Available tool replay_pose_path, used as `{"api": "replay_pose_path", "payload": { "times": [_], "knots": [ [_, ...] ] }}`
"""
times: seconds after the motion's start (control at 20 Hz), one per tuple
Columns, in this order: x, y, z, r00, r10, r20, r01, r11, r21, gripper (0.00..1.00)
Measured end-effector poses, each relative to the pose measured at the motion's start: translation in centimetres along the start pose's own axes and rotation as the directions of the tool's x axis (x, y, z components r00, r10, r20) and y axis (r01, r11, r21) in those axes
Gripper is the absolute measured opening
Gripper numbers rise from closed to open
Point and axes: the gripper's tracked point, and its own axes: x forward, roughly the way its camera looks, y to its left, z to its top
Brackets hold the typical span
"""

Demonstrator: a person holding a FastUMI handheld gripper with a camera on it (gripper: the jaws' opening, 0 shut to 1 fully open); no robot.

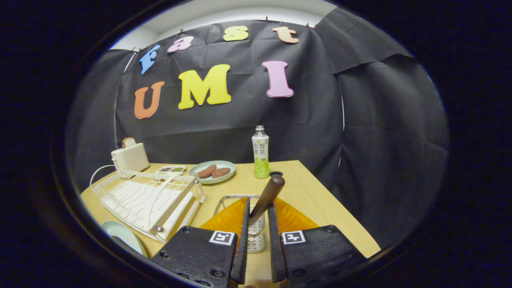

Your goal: Take the plate from the dish rack, then take the spoon from the basket and place it into the plate.

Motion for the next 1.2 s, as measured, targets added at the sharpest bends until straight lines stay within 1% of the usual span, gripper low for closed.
{"api": "replay_pose_path", "payload": {
  "times": [0.05,0.15,0.2,0.4,0.55,0.7,0.8,1.0,1.05,1.2],
  "knots": [
    [-0.1,0.5,0.1,1.0,0.015,-0.003,-0.015,1.0,0.009,0.28],
    [-0.2,1.6,0.5,0.999,0.045,-0.011,-0.045,0.998,0.033,0.21],
    [-0.3,1.9,0.6,0.999,0.048,-0.013,-0.047,0.998,0.039,0.16],
    [-0.7,1.9,1.5,1.0,0.018,-0.009,-0.018,1.0,0.017,0.1],
    [-1.3,1.3,3.2,1.0,-0.014,0.021,0.013,1.0,0.018,0.1],
    [-2.7,0.4,7.0,0.994,-0.047,0.096,0.045,0.999,0.02,0.09],
    [-4.5,0.6,9.1,0.989,-0.053,0.14,0.053,0.999,0.006,0.09],
    [-8.2,4.6,10.9,0.981,-0.017,0.192,0.029,0.998,-0.059,0.09],
    [-9.4,6.1,11.1,0.979,0.001,0.203,0.012,0.998,-0.065,0.09],
    [-12.3,10.2,10.0,0.98,0.058,0.192,-0.053,0.998,-0.031,0.09]
  ]
}}
